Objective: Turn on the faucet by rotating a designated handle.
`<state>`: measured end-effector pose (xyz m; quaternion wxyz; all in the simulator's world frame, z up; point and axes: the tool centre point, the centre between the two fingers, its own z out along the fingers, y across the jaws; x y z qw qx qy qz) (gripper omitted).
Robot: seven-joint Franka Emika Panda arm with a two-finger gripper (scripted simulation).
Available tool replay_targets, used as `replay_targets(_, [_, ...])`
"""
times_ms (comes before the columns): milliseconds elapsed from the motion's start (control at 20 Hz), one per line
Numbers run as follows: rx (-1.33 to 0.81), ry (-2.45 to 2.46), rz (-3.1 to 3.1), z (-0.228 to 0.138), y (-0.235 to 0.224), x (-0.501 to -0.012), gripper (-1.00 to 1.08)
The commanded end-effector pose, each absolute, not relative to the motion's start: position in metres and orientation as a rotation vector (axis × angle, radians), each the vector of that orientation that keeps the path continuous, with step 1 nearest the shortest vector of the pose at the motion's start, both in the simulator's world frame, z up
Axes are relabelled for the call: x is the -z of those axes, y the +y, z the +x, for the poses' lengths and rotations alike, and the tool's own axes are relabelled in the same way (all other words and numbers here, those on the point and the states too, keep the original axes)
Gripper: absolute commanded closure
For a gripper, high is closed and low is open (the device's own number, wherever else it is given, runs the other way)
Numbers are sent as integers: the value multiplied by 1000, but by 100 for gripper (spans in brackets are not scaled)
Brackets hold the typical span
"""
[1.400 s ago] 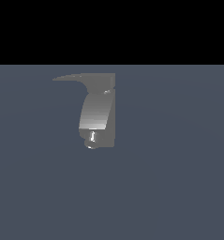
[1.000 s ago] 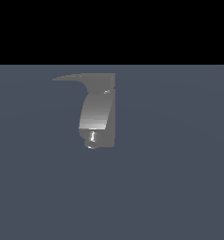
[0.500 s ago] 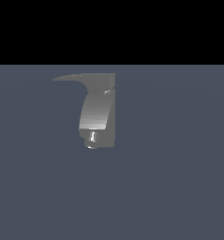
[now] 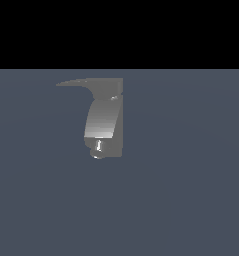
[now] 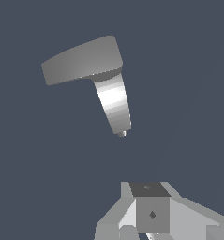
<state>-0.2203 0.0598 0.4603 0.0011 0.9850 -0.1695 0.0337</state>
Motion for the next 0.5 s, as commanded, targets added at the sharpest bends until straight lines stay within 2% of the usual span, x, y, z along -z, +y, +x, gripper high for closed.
replay_targets(0, [-102,-614,3078,-214,70,-452,108])
replay_targets(450, [-88,-895,3011,-185,104,-423,108])
